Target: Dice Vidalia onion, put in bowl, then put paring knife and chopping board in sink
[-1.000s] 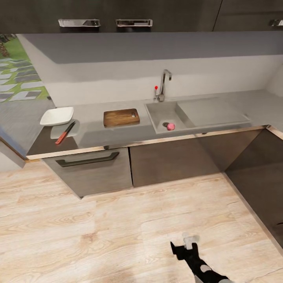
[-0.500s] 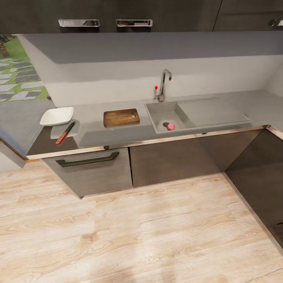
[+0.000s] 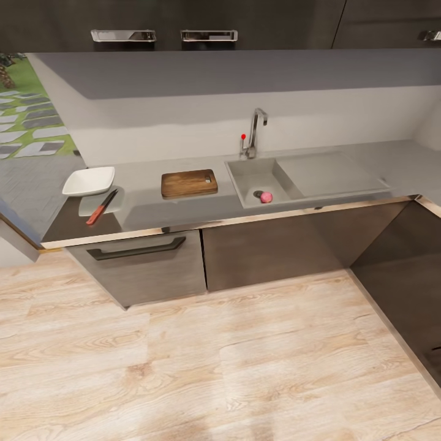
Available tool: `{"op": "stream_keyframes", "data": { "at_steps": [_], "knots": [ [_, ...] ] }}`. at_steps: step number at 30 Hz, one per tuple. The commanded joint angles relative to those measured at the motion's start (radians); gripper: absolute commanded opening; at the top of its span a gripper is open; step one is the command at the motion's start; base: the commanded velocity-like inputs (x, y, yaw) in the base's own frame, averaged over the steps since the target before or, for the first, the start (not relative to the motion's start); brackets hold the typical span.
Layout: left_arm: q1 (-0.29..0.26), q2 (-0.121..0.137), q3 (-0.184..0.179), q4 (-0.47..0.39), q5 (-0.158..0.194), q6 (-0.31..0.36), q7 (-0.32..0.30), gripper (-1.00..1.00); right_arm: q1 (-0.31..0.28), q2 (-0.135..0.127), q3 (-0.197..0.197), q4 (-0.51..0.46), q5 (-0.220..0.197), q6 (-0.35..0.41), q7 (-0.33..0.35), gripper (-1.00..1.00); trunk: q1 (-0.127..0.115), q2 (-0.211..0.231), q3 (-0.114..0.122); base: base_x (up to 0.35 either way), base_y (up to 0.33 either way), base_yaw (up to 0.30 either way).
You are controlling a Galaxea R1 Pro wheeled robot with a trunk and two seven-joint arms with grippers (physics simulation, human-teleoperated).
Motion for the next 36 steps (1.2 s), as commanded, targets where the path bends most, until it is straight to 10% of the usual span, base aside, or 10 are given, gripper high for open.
{"op": "stream_keyframes", "data": {
  "at_steps": [1, 36],
  "knots": [
    [0.001, 0.000, 0.000, -0.002, -0.002, 0.000, 0.003, 1.00, -0.001, 0.000, -0.003, 0.000, 0.010, -0.002, -0.008, 1.00, 0.001, -0.002, -0.001, 0.000, 0.000, 0.000],
    [0.001, 0.000, 0.000, 0.018, -0.004, 0.000, 0.003, 1.00, -0.001, 0.000, -0.003, 0.000, 0.010, -0.001, -0.008, 1.00, 0.001, -0.002, -0.001, 0.000, 0.000, 0.000]
  ]
}}
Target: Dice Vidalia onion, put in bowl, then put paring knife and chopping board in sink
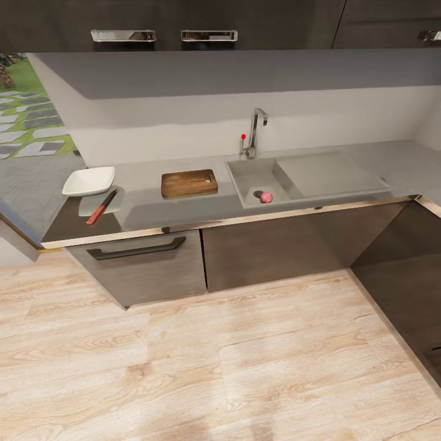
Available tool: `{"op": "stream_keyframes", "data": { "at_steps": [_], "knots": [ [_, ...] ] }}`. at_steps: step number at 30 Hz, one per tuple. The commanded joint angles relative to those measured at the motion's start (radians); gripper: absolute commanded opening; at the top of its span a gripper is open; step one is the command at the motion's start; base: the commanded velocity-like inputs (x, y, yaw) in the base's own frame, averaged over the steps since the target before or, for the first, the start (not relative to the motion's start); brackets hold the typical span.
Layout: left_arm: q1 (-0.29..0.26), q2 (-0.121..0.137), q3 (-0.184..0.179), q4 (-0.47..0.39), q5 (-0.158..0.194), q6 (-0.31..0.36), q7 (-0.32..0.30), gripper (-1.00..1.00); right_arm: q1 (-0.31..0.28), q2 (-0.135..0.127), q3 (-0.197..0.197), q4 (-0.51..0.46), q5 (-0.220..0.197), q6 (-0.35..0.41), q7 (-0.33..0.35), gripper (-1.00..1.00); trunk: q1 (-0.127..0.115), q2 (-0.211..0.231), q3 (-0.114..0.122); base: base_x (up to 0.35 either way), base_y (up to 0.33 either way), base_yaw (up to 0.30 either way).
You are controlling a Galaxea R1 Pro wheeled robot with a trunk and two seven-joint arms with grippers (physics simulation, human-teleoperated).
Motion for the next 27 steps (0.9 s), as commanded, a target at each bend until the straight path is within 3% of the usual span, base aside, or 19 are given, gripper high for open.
{"op": "stream_keyframes", "data": {
  "at_steps": [1, 22, 27],
  "knots": [
    [0.001, 0.000, 0.000, -0.002, -0.001, 0.000, 0.003, 1.00, -0.001, 0.000, -0.003, 0.000, 0.010, -0.002, -0.008, 1.00, 0.001, -0.002, -0.001, 0.000, 0.000, 0.000],
    [0.001, 0.001, -0.001, -0.002, -0.003, -0.002, 0.003, 1.00, -0.001, 0.000, -0.003, 0.000, 0.010, -0.002, -0.007, 1.00, 0.001, -0.002, -0.001, 0.000, 0.000, 0.000],
    [0.001, 0.002, 0.000, -0.003, -0.003, -0.002, 0.003, 1.00, -0.001, 0.013, -0.002, 0.001, 0.011, -0.001, -0.006, 1.00, 0.001, -0.002, -0.001, 0.000, 0.000, 0.000]
  ]
}}
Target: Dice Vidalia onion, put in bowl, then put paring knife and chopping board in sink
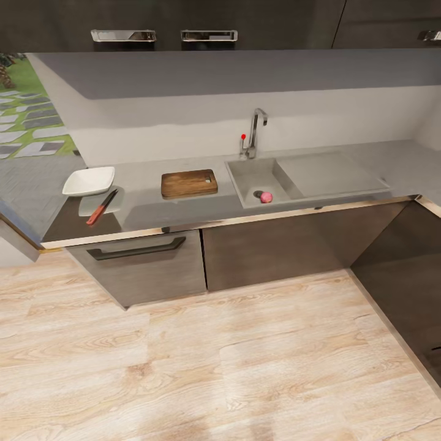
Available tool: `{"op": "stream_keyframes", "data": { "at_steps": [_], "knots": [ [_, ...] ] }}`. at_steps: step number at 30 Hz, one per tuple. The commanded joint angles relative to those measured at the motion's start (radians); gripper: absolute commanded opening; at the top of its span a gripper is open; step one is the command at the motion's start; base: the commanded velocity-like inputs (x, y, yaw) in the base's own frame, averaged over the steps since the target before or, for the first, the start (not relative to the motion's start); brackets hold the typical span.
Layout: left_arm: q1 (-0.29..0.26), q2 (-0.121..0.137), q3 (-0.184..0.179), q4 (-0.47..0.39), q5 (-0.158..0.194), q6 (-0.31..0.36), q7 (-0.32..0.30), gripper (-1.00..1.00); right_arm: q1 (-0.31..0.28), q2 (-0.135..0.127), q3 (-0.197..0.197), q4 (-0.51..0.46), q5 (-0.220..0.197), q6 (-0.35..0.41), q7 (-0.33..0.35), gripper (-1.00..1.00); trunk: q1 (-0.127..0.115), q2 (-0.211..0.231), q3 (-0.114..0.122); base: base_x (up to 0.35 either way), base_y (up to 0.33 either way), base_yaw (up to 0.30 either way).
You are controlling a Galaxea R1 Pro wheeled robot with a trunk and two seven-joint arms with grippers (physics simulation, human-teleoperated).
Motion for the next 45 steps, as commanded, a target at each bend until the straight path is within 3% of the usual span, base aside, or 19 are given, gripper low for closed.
{"op": "stream_keyframes", "data": {
  "at_steps": [1, 8, 16, 29, 33, 45],
  "knots": [
    [0.001, -0.001, 0.000, -0.003, -0.001, -0.001, 0.003, 1.00, -0.001, 0.003, -0.004, 0.000, 0.010, -0.002, -0.007, 1.00, 0.001, -0.002, -0.001, 0.000, 0.000, 0.000],
    [0.001, -0.008, 0.000, -0.048, -0.002, 0.000, 0.004, 1.00, -0.001, 0.012, -0.005, 0.000, 0.009, -0.002, -0.011, 1.00, 0.001, -0.002, -0.001, 0.000, 0.000, 0.000],
    [0.001, -0.020, 0.000, -0.156, -0.011, 0.002, 0.006, 1.00, -0.001, 0.027, -0.005, 0.000, 0.011, -0.001, -0.007, 1.00, 0.001, -0.002, -0.001, 0.000, 0.000, 0.000],
    [0.001, 0.000, 0.000, -0.131, -0.010, -0.003, 0.004, 1.00, -0.001, 0.017, -0.016, -0.034, 0.010, -0.042, -0.014, 1.00, 0.001, -0.002, 0.003, 0.000, 0.000, 0.000],
    [0.001, 0.001, -0.001, -0.129, -0.010, -0.004, 0.003, 1.00, -0.001, 0.017, -0.013, -0.039, 0.010, -0.103, -0.014, 1.00, 0.001, -0.002, 0.009, 0.000, 0.000, 0.000],
    [0.001, -0.002, -0.003, -0.125, -0.010, -0.003, 0.003, 1.00, -0.001, 0.016, -0.011, -0.039, 0.010, -0.127, -0.014, 1.00, 0.001, -0.002, 0.028, 0.000, 0.000, 0.000]
  ]
}}
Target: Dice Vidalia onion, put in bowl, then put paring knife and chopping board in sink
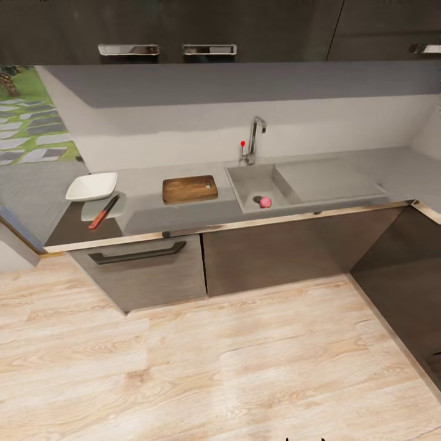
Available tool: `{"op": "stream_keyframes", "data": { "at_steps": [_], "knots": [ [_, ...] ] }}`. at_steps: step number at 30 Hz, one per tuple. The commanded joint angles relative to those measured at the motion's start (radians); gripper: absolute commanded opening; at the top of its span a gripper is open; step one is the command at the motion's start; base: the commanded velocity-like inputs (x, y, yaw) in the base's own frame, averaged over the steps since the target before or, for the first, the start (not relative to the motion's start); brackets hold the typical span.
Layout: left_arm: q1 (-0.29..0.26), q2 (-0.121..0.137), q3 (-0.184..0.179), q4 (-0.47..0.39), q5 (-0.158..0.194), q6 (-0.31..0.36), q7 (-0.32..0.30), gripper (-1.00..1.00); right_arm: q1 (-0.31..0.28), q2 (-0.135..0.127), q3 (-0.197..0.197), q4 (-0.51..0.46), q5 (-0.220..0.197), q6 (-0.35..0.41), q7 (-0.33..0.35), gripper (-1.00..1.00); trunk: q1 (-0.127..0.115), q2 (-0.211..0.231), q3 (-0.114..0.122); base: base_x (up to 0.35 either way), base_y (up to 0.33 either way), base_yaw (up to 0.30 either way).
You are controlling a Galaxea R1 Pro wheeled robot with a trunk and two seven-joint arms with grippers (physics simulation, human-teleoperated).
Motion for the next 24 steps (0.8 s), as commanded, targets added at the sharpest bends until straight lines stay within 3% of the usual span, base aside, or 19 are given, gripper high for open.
{"op": "stream_keyframes", "data": {
  "at_steps": [1, 24],
  "knots": [
    [0.001, 0.000, 0.000, 0.001, 0.000, 0.000, 0.003, 1.00, -0.001, 0.000, -0.003, 0.000, 0.011, -0.002, -0.008, 1.00, 0.001, -0.002, 0.000, 0.000, 0.000, 0.000],
    [0.001, -0.002, 0.000, 0.013, -0.001, 0.000, 0.003, 1.00, -0.001, 0.000, -0.003, 0.002, 0.011, -0.005, -0.008, 1.00, 0.001, -0.002, 0.037, 0.000, 0.000, 0.000]
  ]
}}
